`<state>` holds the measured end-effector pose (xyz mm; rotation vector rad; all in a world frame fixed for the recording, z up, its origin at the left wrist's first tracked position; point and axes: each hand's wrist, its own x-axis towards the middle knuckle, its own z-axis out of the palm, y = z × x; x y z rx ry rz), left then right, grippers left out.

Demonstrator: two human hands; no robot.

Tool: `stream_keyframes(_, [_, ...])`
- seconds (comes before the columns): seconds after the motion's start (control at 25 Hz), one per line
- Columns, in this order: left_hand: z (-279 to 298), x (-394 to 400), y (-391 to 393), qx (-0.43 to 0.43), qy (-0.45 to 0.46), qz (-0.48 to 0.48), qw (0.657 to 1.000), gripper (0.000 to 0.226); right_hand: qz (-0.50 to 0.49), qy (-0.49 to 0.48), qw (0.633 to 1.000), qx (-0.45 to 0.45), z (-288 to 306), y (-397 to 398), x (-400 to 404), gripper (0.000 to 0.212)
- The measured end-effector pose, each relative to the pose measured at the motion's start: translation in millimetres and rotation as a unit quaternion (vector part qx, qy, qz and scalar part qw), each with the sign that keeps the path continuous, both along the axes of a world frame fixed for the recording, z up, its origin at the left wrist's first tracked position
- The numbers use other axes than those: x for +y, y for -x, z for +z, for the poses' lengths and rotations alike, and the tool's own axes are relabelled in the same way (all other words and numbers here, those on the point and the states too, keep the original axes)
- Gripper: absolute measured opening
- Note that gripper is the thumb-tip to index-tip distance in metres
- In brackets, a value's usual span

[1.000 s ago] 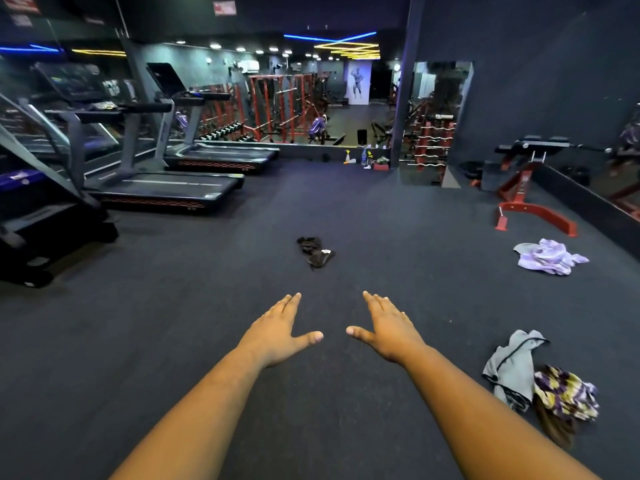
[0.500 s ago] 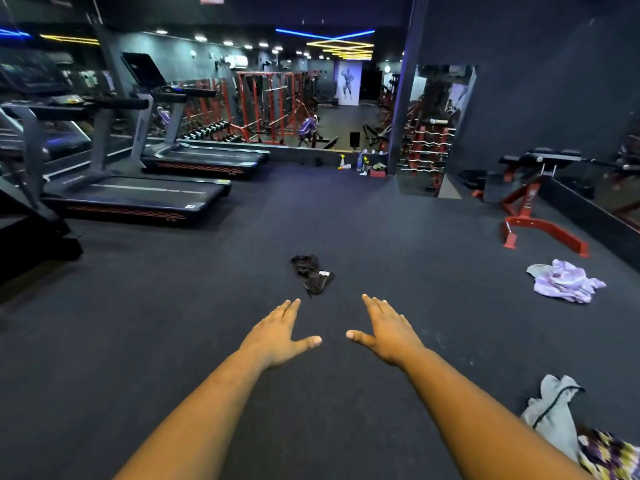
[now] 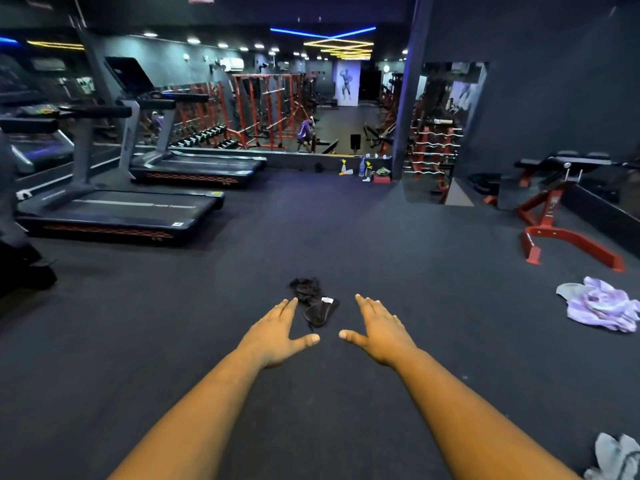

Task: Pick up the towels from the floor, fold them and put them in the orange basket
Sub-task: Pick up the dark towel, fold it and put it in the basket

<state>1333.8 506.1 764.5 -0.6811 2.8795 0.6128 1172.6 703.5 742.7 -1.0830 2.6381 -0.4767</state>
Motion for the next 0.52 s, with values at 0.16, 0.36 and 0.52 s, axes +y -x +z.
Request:
stream_keyframes(0.16, [-6.1,-53.3,86.1,-0.013,0.009,0.01,1.0,0.138,0.02,-0.024,0.999,-0.01,-6.5,89.7,-56.2,0.102])
stream_keyframes(0.36, [-11.6,-135.2,179.6,-0.02,0.011,0.026,0.999,0.133,0.031,-0.029,0.999,-0.016,-6.0,188.4,-138.7,0.102])
stream_keyframes(0.52, [-27.9,-215.2,258.4,-0.016,0.006,0.018,1.0,0.136,0.023,-0.036,0.999,-0.011,-17.8,265.8,-217.7,0.101])
